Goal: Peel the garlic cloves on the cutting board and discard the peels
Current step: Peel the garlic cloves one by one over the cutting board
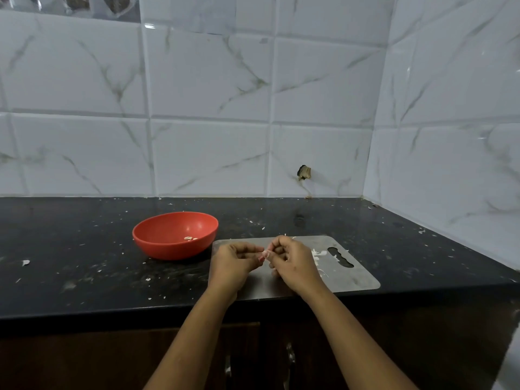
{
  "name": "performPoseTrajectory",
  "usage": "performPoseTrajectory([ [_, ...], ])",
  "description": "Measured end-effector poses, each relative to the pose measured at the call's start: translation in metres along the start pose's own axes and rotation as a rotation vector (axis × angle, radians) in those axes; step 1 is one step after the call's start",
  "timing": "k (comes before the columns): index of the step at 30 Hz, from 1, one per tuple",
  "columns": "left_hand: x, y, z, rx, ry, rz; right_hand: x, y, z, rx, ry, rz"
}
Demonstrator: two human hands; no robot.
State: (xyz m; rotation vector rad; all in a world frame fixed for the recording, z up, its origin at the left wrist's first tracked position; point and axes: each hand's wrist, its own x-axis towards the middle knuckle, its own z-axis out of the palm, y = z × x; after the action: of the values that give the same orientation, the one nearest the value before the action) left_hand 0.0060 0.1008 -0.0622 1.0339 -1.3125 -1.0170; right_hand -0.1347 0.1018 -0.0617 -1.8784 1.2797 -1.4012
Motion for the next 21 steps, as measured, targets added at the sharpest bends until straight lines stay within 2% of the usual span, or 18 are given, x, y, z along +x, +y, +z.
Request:
performPoseTrajectory([
  [8, -0.0014, 0.0034, 0.0011, -0.067, -0.095, 0.008, 0.0004, -0.0020, -0.0037, -0.038, -0.121, -0.046],
  [21, 0.0029, 0.0025, -0.0006, -0.106, -0.123, -0.037, 0.0016, 0.0002, -0.0021, -0.117, -0.135, -0.125],
])
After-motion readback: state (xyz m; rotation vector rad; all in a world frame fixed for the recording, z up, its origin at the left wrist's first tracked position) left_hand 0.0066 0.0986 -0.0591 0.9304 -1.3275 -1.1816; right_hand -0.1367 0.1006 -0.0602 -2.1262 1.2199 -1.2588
